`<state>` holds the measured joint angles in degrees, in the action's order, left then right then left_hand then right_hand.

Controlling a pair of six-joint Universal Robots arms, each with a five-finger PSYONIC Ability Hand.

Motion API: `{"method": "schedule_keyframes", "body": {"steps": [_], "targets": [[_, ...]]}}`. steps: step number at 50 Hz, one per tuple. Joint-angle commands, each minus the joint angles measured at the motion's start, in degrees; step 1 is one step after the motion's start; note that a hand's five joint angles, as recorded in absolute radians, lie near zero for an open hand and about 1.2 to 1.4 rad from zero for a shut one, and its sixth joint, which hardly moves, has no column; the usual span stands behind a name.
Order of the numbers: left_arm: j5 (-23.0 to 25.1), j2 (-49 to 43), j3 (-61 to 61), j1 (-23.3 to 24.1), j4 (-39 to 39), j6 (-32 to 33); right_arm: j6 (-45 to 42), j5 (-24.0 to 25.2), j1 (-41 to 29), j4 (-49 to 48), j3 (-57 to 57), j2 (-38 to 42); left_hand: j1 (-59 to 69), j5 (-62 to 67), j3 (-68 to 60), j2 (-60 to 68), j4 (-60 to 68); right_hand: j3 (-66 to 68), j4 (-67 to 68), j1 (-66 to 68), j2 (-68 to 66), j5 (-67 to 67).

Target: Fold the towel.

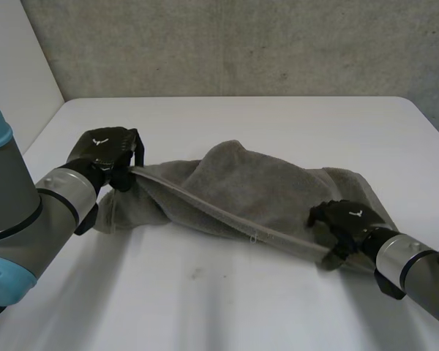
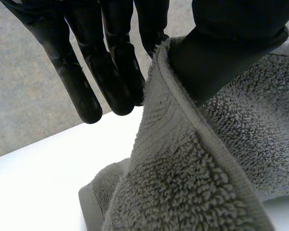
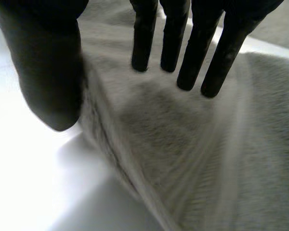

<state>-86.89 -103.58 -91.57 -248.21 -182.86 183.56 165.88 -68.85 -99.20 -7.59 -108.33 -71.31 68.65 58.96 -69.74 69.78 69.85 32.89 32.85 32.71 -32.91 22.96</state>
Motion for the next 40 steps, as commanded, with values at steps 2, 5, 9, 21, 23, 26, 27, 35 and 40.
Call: {"method": "schedule_keyframes", "body": {"steps": [2, 5, 9, 21, 23, 26, 27, 35, 40], "targets": [[0.0, 0.0, -1.1, -1.4, 0.1, -0.8, -5.0, 0.9, 9.4, -3.0, -0.1, -2.6, 11.3, 11.0, -10.3, 10.2, 10.2, 16.9, 16.9, 17.1, -16.9, 16.8], [0.1, 0.0, -2.1, -2.4, 0.1, -0.8, -10.0, 1.0, 12.2, -2.3, -0.5, -2.3, 11.3, 11.0, -10.3, 10.2, 10.2, 21.9, 21.9, 22.1, -21.9, 21.8], [0.2, 0.0, -2.6, -3.1, 0.1, -0.7, -14.1, 0.7, 14.5, -1.8, -0.8, -2.0, 11.3, 11.0, -10.3, 10.2, 10.2, 21.9, 22.0, 22.1, -21.9, 21.9], [0.3, 0.0, -4.5, -4.2, 0.1, -0.7, -17.4, 2.9, 16.4, 2.5, 0.6, -2.8, 11.3, 11.0, -10.3, 10.2, 10.2, 47.1, 47.1, 47.3, -47.1, 47.0], [0.2, 0.3, -4.8, -4.2, 0.1, -0.7, -17.5, 3.4, 16.4, 2.6, 0.8, -3.0, 11.3, 11.0, -10.3, 10.2, 10.2, 47.1, 47.1, 47.3, -47.1, 47.0], [0.1, 0.9, -5.3, -4.2, 0.3, -0.7, -17.4, 4.8, 16.5, 3.8, 2.1, -5.1, 11.3, 11.0, -10.3, 10.2, 10.2, 47.1, 47.1, 47.3, -47.1, 47.0], [0.1, 1.1, -5.5, -4.0, 0.7, -0.6, -17.1, 5.4, 16.7, 5.5, 3.2, -7.6, 11.3, 11.0, -10.3, 10.2, 10.2, 47.1, 47.1, 47.3, -47.1, 47.0], [1.7, 12.1, -4.4, -4.3, 7.0, -0.5, -14.5, 11.4, 18.0, 16.5, 14.0, -24.5, 11.3, 11.0, -10.3, 10.2, 10.2, 47.1, 47.1, 47.3, -47.1, 47.0], [4.6, 20.8, -1.3, -4.3, 10.1, -0.7, -8.7, 13.6, 18.3, 20.9, 25.2, -28.4, 11.3, 11.0, -10.3, 10.2, 10.2, 47.1, 47.1, 47.3, -47.1, 47.0]]}}
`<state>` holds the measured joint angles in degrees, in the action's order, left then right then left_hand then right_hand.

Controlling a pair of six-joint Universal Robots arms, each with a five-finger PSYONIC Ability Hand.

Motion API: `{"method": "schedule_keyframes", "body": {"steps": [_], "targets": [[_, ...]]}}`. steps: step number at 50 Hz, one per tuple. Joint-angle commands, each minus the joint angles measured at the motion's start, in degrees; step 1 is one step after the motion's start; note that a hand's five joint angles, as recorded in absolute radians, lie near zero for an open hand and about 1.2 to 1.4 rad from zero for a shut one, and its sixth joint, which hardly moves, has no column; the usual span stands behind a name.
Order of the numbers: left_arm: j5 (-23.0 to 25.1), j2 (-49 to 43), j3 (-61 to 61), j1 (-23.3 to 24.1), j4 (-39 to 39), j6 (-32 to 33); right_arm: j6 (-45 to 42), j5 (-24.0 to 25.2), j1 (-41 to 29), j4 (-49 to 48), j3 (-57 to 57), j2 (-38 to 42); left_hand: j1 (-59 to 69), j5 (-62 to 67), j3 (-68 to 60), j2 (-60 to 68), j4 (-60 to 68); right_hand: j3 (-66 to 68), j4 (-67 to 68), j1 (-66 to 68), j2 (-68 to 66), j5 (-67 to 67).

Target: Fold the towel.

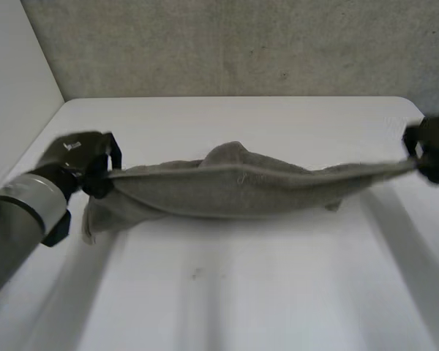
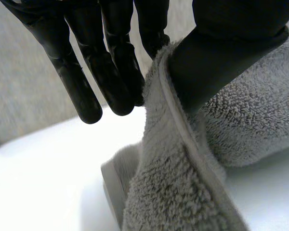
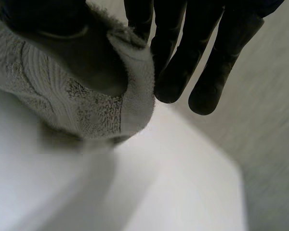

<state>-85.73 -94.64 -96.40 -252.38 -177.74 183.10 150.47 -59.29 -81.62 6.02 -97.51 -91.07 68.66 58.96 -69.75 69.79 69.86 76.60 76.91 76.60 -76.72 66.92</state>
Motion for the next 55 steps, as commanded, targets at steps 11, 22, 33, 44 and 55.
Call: {"method": "schedule_keyframes", "body": {"steps": [11, 22, 33, 44, 55], "targets": [[5.5, 15.7, 9.9, -0.4, 9.6, 0.4, -2.8, 4.5, 4.8, 27.9, 32.0, 3.0, 11.3, 11.0, -10.3, 10.2, 10.1, 3.4, 3.1, 3.4, -3.3, 3.1], [4.7, -14.0, 18.3, -0.6, 9.9, 9.9, -16.7, -11.9, -10.0, 37.3, 46.8, 27.5, 11.3, 11.0, -10.3, 10.2, 10.1, 3.4, 3.1, 3.4, -3.3, 3.1], [4.5, -30.3, 48.4, 0.6, 5.8, 7.1, -4.0, -17.4, -16.3, 12.0, 63.2, 38.6, 11.3, 11.0, -10.3, 10.2, 10.1, 3.4, 3.1, 3.4, -3.3, 3.1], [-3.0, -28.9, 64.9, 0.5, -11.6, -4.6, 2.6, -20.6, -18.9, -22.8, 68.9, 36.7, 11.3, 11.0, -10.3, 10.2, 10.1, 3.4, 3.1, 3.4, -3.3, 3.1], [-3.0, -26.7, 50.3, 0.4, -7.0, -4.7, 4.2, -16.9, -18.8, -10.6, 58.1, 35.2, 11.3, 11.0, -10.3, 10.2, 10.1, 3.4, 3.1, 3.4, -3.3, 3.1]]}}
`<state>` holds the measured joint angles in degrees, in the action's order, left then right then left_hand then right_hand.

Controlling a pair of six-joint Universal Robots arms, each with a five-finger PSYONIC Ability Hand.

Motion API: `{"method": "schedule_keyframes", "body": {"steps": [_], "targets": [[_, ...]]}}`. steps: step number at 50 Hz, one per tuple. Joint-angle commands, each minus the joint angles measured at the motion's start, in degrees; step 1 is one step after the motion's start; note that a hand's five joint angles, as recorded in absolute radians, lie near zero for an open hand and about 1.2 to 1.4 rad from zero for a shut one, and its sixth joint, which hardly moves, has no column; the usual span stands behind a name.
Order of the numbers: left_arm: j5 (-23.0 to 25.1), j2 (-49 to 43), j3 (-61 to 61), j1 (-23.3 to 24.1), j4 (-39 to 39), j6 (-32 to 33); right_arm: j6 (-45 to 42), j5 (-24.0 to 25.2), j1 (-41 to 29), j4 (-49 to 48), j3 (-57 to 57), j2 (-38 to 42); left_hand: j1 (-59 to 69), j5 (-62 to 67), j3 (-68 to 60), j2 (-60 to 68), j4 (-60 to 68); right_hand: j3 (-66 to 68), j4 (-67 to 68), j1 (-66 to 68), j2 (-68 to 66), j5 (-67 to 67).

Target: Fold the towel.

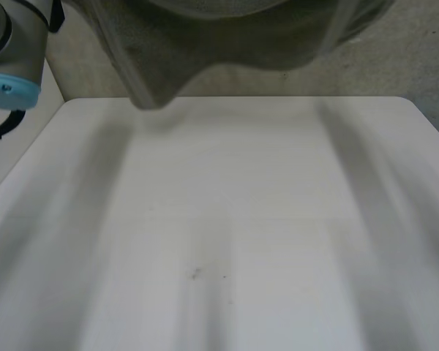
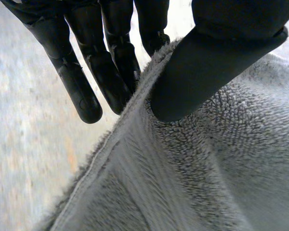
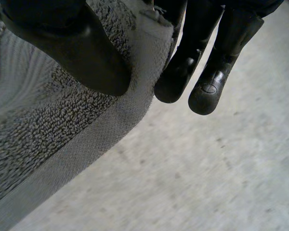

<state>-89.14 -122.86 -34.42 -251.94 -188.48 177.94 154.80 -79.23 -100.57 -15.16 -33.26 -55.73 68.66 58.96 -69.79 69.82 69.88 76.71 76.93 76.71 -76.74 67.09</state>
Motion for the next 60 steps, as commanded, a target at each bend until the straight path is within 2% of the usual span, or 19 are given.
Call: {"method": "schedule_keyframes", "body": {"steps": [1, 4, 8, 10, 16, 22, 26, 28, 29, 30, 31, 36, 51, 60], "targets": [[0.5, 1.9, -16.0, 0.0, 4.3, 0.7, -0.2, 4.5, 0.1, 13.9, -7.9, 0.3, 11.3, 11.0, -10.2, 10.2, 10.1, 3.3, 3.1, 3.3, -3.3, 2.9], [1.0, 2.3, -26.1, 0.0, 4.1, 1.0, -0.7, 7.5, 0.3, 18.6, -13.4, 0.9, 11.3, 11.0, -10.2, 10.2, 10.1, 3.3, 3.1, 3.3, -3.3, 2.9], [2.4, 1.8, -38.9, 0.0, 2.3, 1.3, -2.0, 9.9, 0.4, 19.3, -20.4, 1.8, 11.3, 11.0, -10.2, 10.2, 10.1, 3.3, 3.1, 3.3, -3.3, 2.9], [2.8, 1.5, -42.2, 0.0, 1.1, 1.8, -4.7, 10.9, 0.5, 18.2, -27.6, 2.9, 11.3, 11.0, -10.2, 10.2, 10.1, 3.3, 3.1, 3.3, -3.3, 2.9], [3.4, -1.9, -51.2, -0.1, -3.6, 7.1, -10.0, 10.4, 0.9, 15.8, -38.1, 5.0, 11.3, 11.0, -10.2, 10.2, 10.1, 3.3, 3.1, 3.3, -3.3, 2.9], [3.4, -1.4, -57.0, -0.6, -4.3, 12.2, -9.7, 10.0, 3.3, 16.0, -42.5, 3.3, 11.3, 11.0, -10.2, 10.2, 10.1, 3.3, 3.1, 3.3, -3.3, 2.9], [3.4, -0.1, -58.7, -1.0, -4.8, 13.0, -8.3, 10.3, 6.3, 15.6, -47.8, -3.7, 8.9, 8.6, -7.7, 7.7, 7.6, 3.3, 3.1, 3.3, -3.3, 2.9], [3.3, 1.0, -59.6, -1.1, -5.9, 13.0, -7.1, 10.7, 7.6, 15.3, -49.6, -5.7, -7.6, -7.9, 8.7, -8.7, -8.8, 3.3, 3.1, 3.3, -3.3, 2.9], [3.3, 1.0, -59.6, -1.1, -5.9, 13.0, -5.6, 10.8, 8.9, 15.1, -50.8, -7.2, -7.6, -7.9, 8.8, -8.8, -8.9, 3.3, 3.1, 3.3, -3.3, 2.9], [3.1, 1.2, -60.1, -1.1, -7.1, 13.0, -4.2, 10.8, 9.9, 14.5, -51.9, -8.1, -20.3, -20.6, 21.4, -21.5, -21.5, 3.3, 3.1, 3.3, -3.3, 2.9], [3.1, 1.2, -60.4, -1.1, -8.5, 13.1, -4.2, 10.8, 9.9, 14.5, -51.9, -8.1, -27.8, -28.1, 28.9, -28.9, -29.0, 3.3, 3.1, 3.3, -3.3, 2.9], [2.9, 1.0, -61.4, -1.1, -12.4, 13.2, 0.1, 11.2, 13.4, 9.9, -55.9, -9.8, -34.9, -35.2, 36.0, -36.0, -36.1, 3.3, 3.1, 3.3, -3.3, 2.9], [2.7, 4.0, -65.8, -1.4, -14.0, 13.3, 0.5, 11.3, 15.0, 8.1, -56.7, -10.0, -34.1, -34.4, 35.2, -35.2, -35.3, 3.3, 3.1, 3.3, -3.3, 2.9], [2.6, 5.5, -66.7, -1.5, -13.5, 13.2, 0.5, 10.4, 15.4, 7.6, -56.8, -10.1, -29.2, -29.5, 30.3, -30.3, -30.4, 3.3, 3.1, 3.3, -3.3, 2.9]]}}
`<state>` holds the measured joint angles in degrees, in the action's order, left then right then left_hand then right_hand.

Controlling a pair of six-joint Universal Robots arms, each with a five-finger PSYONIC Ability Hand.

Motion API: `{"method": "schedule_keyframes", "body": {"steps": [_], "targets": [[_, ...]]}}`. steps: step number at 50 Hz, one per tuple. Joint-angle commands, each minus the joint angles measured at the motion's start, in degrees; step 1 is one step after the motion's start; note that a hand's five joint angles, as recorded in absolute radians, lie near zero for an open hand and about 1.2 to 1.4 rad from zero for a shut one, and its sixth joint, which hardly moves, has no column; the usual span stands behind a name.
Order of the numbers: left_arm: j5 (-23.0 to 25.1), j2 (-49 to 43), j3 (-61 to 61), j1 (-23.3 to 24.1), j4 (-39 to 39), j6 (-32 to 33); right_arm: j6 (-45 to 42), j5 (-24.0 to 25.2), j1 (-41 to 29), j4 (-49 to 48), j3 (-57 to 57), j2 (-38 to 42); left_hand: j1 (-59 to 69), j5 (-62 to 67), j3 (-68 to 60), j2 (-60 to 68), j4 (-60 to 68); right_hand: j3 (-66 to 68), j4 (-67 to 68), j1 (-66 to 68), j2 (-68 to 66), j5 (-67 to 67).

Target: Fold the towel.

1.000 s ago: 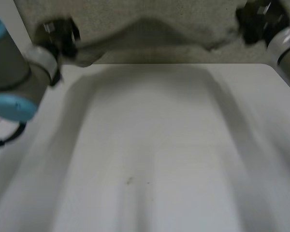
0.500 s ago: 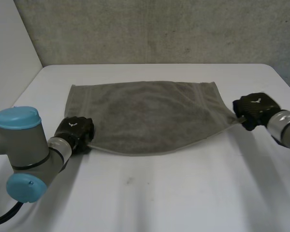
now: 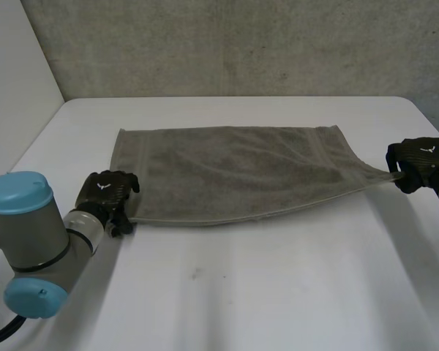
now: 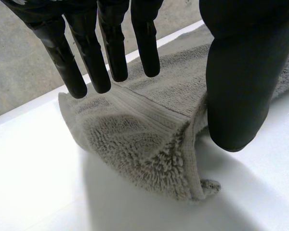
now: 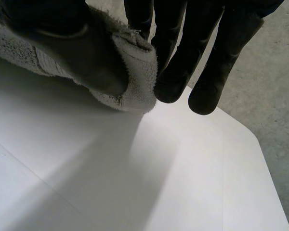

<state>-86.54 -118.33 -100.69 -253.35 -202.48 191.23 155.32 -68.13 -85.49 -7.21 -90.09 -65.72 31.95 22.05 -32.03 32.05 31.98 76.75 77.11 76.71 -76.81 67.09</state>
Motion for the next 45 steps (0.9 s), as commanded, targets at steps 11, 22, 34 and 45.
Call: {"method": "schedule_keyframes", "body": {"steps": [11, 22, 34, 45], "targets": [[0.0, 2.1, -0.4, -0.9, 4.7, 0.0, 0.0, -0.9, 0.3, -0.5, -0.1, -0.5, 22.6, 22.5, -22.5, 22.5, 22.6, 3.2, 2.9, 3.3, -3.2, 2.9], [0.2, 5.4, -0.4, -2.9, 10.7, 2.6, -1.0, -0.8, 0.2, 1.6, 1.0, -2.6, 48.0, 47.9, -48.0, 48.0, 48.0, 3.2, 2.9, 3.3, -3.2, 2.9], [1.3, 22.1, -8.6, -5.2, 22.7, 13.2, -23.0, 0.3, 3.1, 25.8, 0.3, -7.6, 48.0, 47.9, -48.0, 48.0, 48.0, 3.2, 2.9, 3.3, -3.2, 2.9], [11.8, 41.9, -19.8, -10.8, 28.9, 23.8, -38.9, 3.9, 13.2, 39.0, -4.0, -14.9, 48.0, 47.9, -48.0, 48.0, 48.0, 3.2, 2.9, 3.3, -3.2, 2.9]]}}
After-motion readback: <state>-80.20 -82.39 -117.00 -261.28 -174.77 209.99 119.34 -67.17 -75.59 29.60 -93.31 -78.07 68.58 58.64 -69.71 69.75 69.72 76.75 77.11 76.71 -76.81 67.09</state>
